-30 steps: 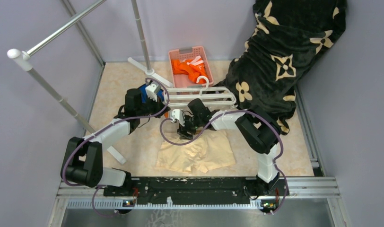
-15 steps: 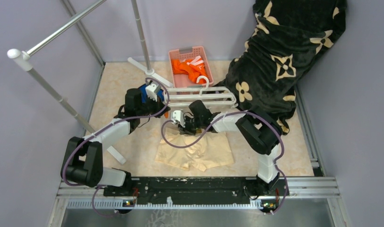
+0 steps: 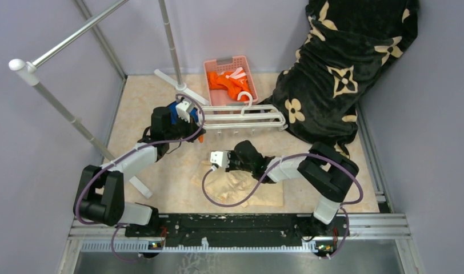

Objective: Clip the underwear to the hanger
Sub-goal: Adjust the underwear at the center of the board.

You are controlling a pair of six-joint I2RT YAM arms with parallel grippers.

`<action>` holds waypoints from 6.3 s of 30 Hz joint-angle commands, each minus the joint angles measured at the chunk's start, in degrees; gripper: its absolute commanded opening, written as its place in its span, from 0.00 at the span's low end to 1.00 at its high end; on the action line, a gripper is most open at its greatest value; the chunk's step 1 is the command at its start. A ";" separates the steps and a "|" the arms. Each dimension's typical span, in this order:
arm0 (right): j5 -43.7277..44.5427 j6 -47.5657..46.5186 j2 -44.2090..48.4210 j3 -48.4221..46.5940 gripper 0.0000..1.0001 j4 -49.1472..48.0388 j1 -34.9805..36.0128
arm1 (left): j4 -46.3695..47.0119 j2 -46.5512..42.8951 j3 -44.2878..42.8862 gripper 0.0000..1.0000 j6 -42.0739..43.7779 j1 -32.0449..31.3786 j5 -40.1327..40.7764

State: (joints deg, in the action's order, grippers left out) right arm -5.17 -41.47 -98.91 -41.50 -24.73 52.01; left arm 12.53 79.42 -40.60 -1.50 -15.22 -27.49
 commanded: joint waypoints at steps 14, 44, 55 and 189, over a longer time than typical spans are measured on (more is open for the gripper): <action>39.82 -28.05 3.65 7.39 0.00 -24.43 12.86 | -0.09 0.04 -1.71 0.00 -0.69 0.37 0.29; -12.78 11.79 39.67 8.24 0.57 16.54 13.86 | -1.89 0.32 -3.12 0.00 0.00 0.37 -1.71; -40.55 6.47 14.31 -10.47 0.63 29.14 0.55 | -2.08 -0.14 -3.07 0.00 0.26 0.38 -1.60; -21.22 6.18 6.73 -0.08 0.01 4.75 7.50 | -1.58 -1.48 -1.79 0.00 -0.11 0.42 -1.63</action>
State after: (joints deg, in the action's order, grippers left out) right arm -25.12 -39.11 -92.68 -40.34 -15.35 59.99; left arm 10.28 79.07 -42.24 -1.63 -15.05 -29.17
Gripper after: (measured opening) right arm 0.045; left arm 0.108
